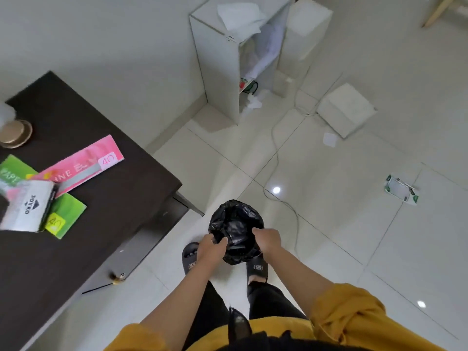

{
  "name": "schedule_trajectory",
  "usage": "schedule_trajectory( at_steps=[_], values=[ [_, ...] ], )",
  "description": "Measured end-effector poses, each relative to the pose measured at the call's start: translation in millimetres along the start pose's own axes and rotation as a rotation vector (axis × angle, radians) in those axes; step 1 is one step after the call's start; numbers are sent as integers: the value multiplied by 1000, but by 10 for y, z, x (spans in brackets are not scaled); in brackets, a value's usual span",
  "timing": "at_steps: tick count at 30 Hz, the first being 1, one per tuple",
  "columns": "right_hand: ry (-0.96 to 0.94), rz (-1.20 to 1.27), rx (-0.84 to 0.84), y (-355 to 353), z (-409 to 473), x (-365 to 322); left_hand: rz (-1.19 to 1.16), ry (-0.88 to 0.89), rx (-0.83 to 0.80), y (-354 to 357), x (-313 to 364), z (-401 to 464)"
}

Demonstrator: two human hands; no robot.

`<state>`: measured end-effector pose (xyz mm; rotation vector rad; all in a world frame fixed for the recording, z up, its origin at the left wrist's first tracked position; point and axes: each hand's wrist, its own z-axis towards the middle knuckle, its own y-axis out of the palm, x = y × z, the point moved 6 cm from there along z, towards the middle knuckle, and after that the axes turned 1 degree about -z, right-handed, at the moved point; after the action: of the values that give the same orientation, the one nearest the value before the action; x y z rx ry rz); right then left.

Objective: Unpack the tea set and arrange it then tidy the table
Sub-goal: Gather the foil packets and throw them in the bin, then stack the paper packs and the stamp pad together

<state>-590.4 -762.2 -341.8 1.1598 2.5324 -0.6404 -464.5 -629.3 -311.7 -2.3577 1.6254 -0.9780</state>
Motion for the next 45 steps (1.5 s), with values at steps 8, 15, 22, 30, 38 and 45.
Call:
schedule_trajectory(
  at_steps=[8, 15, 22, 30, 38, 45],
  values=[
    [-295, -289, -205, 643, -345, -706, -314, 3, 396, -621, -176, -251],
    [-659, -297, -264, 1541, -1144, -1374, -533, 48, 772, -1519, -373, -447],
    [-938, -459, -342, 2482, -1632, -1798, -540, 84, 1068, -2581, -640, -457],
    [-1212, -854, -219, 3521, -1737, -2257, -391, -153, 1031, -3525, -979, -88],
    [-1271, -1469, -203, 4241, -1643, -2583, -144, -215, 763, -3838, -1120, 380],
    [-1227, -1687, -131, 4341, -1567, -2767, -117, -173, 688, -3823, -1153, 402]
  ],
)
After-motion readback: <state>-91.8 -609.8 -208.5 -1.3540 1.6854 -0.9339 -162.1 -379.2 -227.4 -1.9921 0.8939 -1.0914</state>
